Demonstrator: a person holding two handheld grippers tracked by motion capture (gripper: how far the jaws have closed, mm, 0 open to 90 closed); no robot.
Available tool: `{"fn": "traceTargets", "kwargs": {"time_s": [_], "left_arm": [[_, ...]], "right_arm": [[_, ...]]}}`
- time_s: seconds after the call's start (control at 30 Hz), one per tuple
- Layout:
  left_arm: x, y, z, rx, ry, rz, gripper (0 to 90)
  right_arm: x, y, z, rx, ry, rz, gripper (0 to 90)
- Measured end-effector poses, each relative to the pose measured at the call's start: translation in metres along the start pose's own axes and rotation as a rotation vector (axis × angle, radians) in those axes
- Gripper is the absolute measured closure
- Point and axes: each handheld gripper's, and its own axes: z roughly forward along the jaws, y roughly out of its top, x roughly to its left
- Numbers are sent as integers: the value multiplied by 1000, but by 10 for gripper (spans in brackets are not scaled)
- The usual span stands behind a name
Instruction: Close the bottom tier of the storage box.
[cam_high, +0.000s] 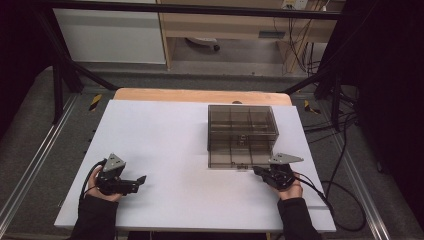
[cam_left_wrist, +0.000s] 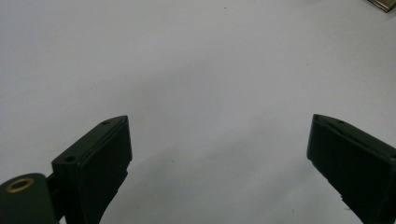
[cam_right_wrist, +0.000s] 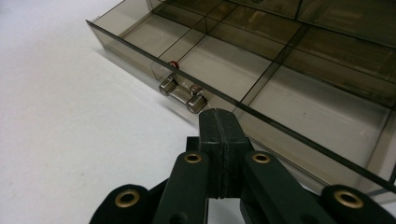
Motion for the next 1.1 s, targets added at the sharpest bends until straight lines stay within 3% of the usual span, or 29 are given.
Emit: {"fn": "traceTargets", "kwargs": {"time_s": [0.3, 0.57, 1.1], "left_arm": [[0, 0, 1, 3, -1, 1, 67], [0, -1, 1, 2, -2, -3, 67], [0, 0, 2, 8, 0, 0, 66]], "right_arm": [[-2, 2, 8, 8, -3, -7, 900], [0, 5, 14, 22, -2, -42, 900], [-1, 8, 19, 17, 3, -31, 900]]}}
